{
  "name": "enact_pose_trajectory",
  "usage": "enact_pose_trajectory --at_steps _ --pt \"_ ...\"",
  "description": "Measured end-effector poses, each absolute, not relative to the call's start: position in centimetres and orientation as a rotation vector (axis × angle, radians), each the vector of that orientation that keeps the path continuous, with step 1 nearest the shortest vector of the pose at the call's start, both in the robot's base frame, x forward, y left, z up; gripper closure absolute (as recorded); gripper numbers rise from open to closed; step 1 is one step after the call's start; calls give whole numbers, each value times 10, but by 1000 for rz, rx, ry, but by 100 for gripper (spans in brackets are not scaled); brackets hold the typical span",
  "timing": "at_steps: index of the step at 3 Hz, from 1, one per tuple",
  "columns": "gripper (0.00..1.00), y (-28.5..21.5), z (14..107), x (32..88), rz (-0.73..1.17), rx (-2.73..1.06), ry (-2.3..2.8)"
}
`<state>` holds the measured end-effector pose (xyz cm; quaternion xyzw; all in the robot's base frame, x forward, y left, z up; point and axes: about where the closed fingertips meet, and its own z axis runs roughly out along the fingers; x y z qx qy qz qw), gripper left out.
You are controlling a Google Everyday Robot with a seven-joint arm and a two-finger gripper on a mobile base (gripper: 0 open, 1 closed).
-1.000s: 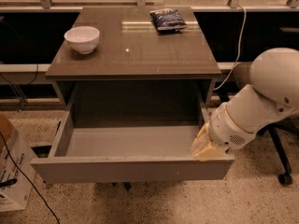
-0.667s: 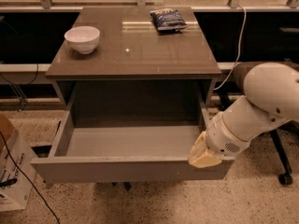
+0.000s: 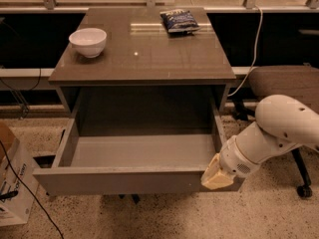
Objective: Close top drawer
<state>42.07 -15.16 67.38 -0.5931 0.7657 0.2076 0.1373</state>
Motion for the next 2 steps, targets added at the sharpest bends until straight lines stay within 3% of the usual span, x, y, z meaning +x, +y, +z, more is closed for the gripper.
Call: enact_pose_trajectory --at_steps 2 --pt "100 -156 665 430 602 -1697 2217"
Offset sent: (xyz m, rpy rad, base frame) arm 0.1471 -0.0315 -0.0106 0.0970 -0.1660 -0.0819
